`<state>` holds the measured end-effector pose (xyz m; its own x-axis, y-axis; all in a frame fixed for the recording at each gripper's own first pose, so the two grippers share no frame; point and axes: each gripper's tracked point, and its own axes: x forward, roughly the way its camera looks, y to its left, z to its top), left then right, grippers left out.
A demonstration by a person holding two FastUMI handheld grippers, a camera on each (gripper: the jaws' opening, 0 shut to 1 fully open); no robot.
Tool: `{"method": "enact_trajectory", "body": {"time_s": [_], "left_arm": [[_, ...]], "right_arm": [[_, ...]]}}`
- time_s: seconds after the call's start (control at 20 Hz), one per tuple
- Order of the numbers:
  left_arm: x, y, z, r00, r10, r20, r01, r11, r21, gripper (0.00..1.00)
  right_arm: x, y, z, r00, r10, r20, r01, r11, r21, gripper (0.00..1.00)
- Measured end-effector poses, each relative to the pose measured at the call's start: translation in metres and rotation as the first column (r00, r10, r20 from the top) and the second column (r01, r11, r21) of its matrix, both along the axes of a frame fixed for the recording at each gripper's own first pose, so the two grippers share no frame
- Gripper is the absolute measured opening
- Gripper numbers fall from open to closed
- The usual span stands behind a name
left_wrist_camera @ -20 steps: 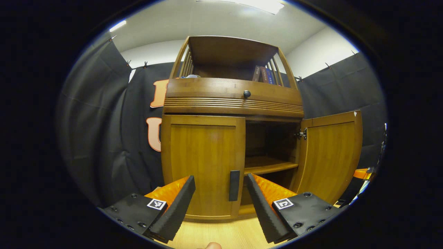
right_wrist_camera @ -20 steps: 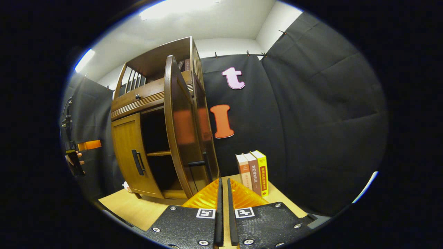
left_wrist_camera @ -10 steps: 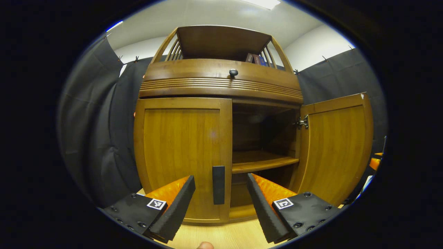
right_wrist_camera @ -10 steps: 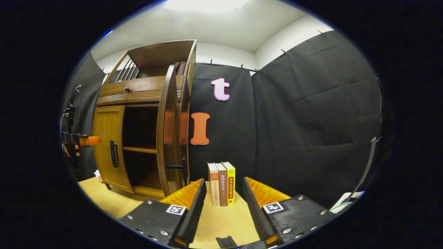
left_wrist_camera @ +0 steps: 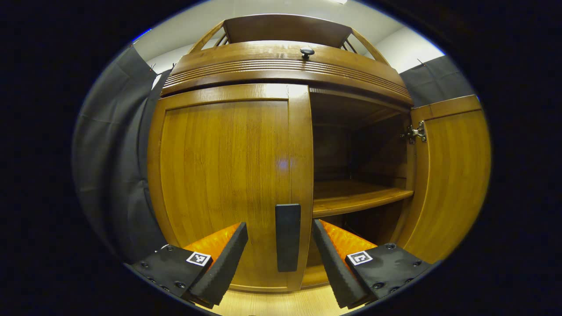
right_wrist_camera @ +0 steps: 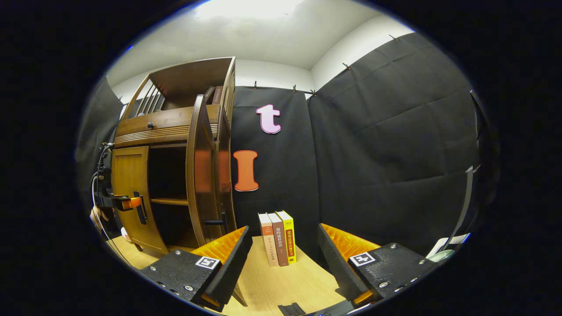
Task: Open the right door of the double-door shoe cabinet with the right hand, and open the left door with the left hand.
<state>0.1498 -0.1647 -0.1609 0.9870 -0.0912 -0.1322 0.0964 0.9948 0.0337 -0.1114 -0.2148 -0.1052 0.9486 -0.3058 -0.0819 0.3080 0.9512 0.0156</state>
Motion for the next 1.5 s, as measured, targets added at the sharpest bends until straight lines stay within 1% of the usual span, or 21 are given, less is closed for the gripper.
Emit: {"method": "enact_trajectory", "body": {"time_s": [0.2, 0.3, 0.45, 0.5, 0.55, 0.65, 0.7, 0.75, 0.8, 0.85, 1.0, 1.05, 1.1, 1.2, 1.4, 1.45, 1.5], "left_arm": [[0.014, -0.002, -0.021, 0.999, -0.012, -0.044, 0.011, 0.999, -0.032, 0.92], [0.019, -0.006, -0.027, 0.999, -0.015, -0.052, 0.013, 0.999, -0.040, 0.92], [0.025, -0.009, -0.030, 0.998, -0.013, -0.055, 0.012, 1.000, -0.020, 0.78], [0.026, -0.012, -0.030, 0.998, -0.033, -0.054, 0.031, 0.999, -0.027, 0.72], [0.024, -0.014, -0.033, 0.998, -0.036, -0.059, 0.034, 0.999, -0.029, 0.67], [0.023, -0.012, -0.034, 0.998, -0.028, -0.057, 0.027, 0.999, -0.028, 0.55], [0.025, -0.013, -0.034, 0.997, -0.039, -0.059, 0.037, 0.999, -0.022, 0.50], [0.024, -0.013, -0.034, 0.997, -0.043, -0.059, 0.042, 0.999, -0.016, 0.44], [0.023, -0.014, -0.035, 0.996, -0.053, -0.065, 0.052, 0.998, -0.019, 0.39], [0.021, -0.015, -0.032, 0.997, -0.058, -0.056, 0.057, 0.998, -0.033, 0.37], [0.009, -0.013, -0.031, 0.995, -0.087, -0.043, 0.086, 0.996, -0.033, 0.34], [0.005, -0.014, -0.031, 0.995, -0.097, -0.038, 0.096, 0.995, -0.030, 0.29], [0.000, -0.013, -0.029, 0.994, -0.107, -0.034, 0.106, 0.994, -0.033, 0.34], [-0.009, -0.011, -0.028, 0.991, -0.132, -0.038, 0.130, 0.990, -0.048, 0.29], [-0.032, -0.007, -0.024, 0.983, -0.181, -0.044, 0.177, 0.981, -0.075, 0.29], [-0.035, -0.006, -0.023, 0.981, -0.190, -0.048, 0.186, 0.980, -0.073, 0.31], [-0.041, -0.003, -0.021, 0.979, -0.196, -0.050, 0.192, 0.979, -0.070, 0.29]], "right_arm": [[-0.001, -0.005, 0.005, 1.000, -0.023, 0.013, 0.023, 1.000, -0.016, 0.92], [-0.003, -0.004, 0.006, 1.000, -0.022, 0.018, 0.023, 0.999, -0.029, 0.92], [-0.003, -0.002, 0.008, 1.000, -0.021, 0.020, 0.021, 0.999, -0.034, 0.92], [-0.005, 0.000, 0.008, 1.000, -0.016, 0.022, 0.017, 0.999, -0.031, 0.98], [-0.005, 0.003, 0.009, 1.000, -0.012, 0.024, 0.013, 0.999, -0.029, 0.92], [-0.006, 0.004, 0.011, 1.000, -0.010, 0.028, 0.011, 0.999, -0.034, 0.92], [-0.007, 0.006, 0.012, 1.000, -0.011, 0.028, 0.012, 0.999, -0.037, 0.92], [-0.008, 0.008, 0.013, 1.000, -0.008, 0.027, 0.009, 0.999, -0.040, 0.98], [-0.008, 0.011, 0.013, 1.000, -0.004, 0.025, 0.005, 0.999, -0.041, 0.92], [-0.008, 0.016, 0.013, 1.000, 0.003, 0.023, -0.002, 0.999, -0.044, 0.92], [-0.008, 0.025, 0.017, 1.000, 0.013, 0.017, -0.012, 0.998, -0.058, 0.92], [-0.009, 0.028, 0.019, 1.000, 0.017, 0.017, -0.016, 0.998, -0.062, 0.92], [-0.010, 0.032, 0.021, 1.000, 0.020, 0.018, -0.019, 0.998, -0.065, 0.92], [-0.008, 0.040, 0.026, 0.999, 0.028, 0.024, -0.027, 0.998, -0.063, 0.92], [-0.006, 0.062, 0.035, 0.998, 0.058, 0.034, -0.056, 0.996, -0.064, 0.92], [-0.006, 0.068, 0.036, 0.997, 0.065, 0.036, -0.063, 0.996, -0.068, 0.92], [-0.006, 0.075, 0.038, 0.996, 0.074, 0.039, -0.071, 0.995, -0.068, 0.92]]}}
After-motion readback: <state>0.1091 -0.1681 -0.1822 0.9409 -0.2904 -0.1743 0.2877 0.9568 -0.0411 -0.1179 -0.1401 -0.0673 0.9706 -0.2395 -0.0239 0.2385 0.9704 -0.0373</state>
